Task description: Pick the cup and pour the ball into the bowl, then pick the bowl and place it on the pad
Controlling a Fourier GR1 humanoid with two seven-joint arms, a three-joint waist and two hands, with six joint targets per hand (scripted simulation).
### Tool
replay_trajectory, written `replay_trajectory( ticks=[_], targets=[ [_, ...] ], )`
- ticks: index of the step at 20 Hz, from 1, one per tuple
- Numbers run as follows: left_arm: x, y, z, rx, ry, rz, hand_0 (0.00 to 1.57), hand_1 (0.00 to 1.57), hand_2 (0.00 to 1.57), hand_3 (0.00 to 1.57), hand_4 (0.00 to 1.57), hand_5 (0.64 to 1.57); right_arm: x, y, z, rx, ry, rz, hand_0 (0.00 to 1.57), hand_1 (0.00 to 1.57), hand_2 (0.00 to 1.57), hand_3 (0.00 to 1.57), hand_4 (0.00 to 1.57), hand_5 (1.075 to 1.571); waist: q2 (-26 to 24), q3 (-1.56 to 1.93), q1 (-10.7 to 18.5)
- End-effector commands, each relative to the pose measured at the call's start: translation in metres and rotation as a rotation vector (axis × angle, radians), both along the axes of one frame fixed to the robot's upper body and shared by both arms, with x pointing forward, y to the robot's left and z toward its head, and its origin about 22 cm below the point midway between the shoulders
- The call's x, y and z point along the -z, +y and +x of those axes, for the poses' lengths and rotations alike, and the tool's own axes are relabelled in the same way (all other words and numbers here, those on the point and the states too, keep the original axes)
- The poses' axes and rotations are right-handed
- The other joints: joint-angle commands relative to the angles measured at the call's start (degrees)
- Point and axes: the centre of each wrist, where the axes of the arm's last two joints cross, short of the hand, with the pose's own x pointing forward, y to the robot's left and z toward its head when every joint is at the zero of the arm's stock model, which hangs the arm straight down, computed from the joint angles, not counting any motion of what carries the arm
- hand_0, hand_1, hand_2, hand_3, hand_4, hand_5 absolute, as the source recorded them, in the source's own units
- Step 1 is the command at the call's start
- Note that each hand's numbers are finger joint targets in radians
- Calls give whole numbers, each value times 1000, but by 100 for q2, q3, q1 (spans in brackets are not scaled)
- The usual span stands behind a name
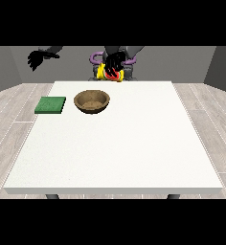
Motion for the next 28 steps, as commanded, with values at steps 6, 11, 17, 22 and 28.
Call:
replay_trajectory(
  ticks=[6, 11, 17, 22, 28],
  targets=[
    [7, -23, -4, 60, -96, 567, 1479, 1479, 1571, 1571, 1474, 1234, -11, 2, 14, -21, -3, 4, 0, 0, 0, 0, 0, 1571, -52, -8, -103],
    [9, -65, -25, 145, -122, 619, 1446, 1446, 1571, 1571, 1530, 1131, -2, -24, -5, 41, -5, -16, 0, 0, 0, 0, 0, 1571, 79, -8, 322],
    [-7, -26, -7, 28, -20, 146, 1480, 1480, 1571, 1571, 1495, 1222, 11, 2, -7, 27, 76, 24, 0, 0, 0, 0, 0, 1569, -122, -34, 335],
    [-11, 4, -6, -154, 18, -486, 1236, 1236, 1543, 1425, 1513, 1196, 16, 5, -10, 105, 93, 48, 0, 0, 0, 0, 0, 1567, -101, -84, 869],
    [7, 26, -26, -256, 105, -1162, 0, 0, 0, 0, 419, 1561, 9, 40, 14, 60, 6, 76, 0, 0, 0, 0, 354, 1567, 707, -165, 675]
  ],
)
